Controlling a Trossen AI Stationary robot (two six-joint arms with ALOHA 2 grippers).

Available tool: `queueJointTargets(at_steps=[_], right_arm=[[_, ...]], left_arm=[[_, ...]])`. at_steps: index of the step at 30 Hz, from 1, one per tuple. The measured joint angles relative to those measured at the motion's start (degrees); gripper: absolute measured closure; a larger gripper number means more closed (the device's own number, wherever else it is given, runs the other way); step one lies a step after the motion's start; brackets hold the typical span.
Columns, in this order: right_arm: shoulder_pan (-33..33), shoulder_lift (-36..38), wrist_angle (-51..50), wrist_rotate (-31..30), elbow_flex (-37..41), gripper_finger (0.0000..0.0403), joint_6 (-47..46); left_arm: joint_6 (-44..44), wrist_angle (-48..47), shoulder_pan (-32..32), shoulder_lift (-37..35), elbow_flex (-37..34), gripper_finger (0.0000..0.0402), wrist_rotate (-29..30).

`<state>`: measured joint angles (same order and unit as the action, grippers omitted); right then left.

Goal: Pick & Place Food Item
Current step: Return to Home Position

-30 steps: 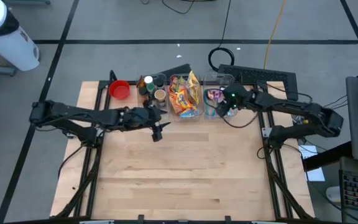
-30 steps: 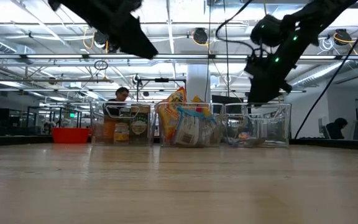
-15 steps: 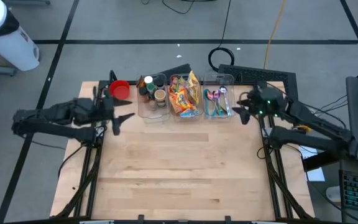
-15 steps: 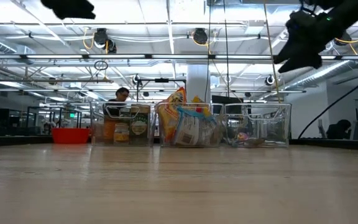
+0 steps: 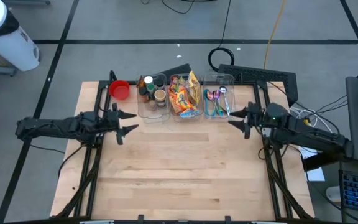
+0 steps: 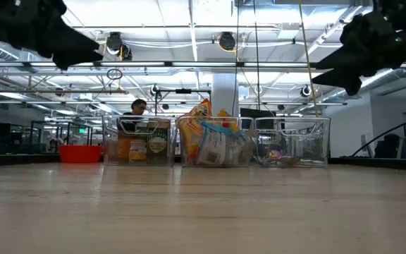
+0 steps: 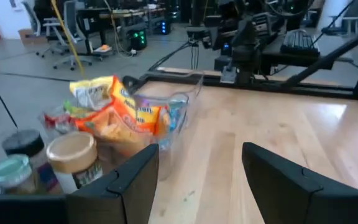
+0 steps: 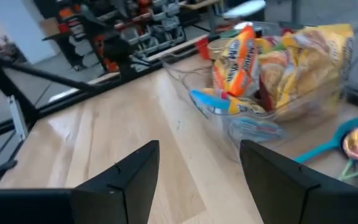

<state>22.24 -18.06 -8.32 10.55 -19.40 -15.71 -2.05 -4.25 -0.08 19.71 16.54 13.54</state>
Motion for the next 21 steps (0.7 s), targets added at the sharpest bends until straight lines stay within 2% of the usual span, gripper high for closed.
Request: queueJointTargets(at_steps=[7,12,17,21], right_arm=[[-7.0,7.4,1.6,-8.0,1.9,0.0187,3.4],[-11.6,11.3,6.1,-10.4,5.8,0.0182,4.5],[-15.3,13.9,9.1,-13.6,8.5,0.0183,5.9],[-19.0,14.0,17.5,-11.7,12.2,0.0187,8.5]], left_arm=[[-2.8,-1.1,0.0,-12.3,-4.9,0.0163,0.0],[-2.8,-5.2,0.0,-19.7,-6.3,0.0163,-0.1],[-3.7,-6.6,-0.1,-19.4,-6.2,0.0163,-0.6],[-4.2,-7.7,-0.1,-19.3,-6.3,0.0163,-0.6]])
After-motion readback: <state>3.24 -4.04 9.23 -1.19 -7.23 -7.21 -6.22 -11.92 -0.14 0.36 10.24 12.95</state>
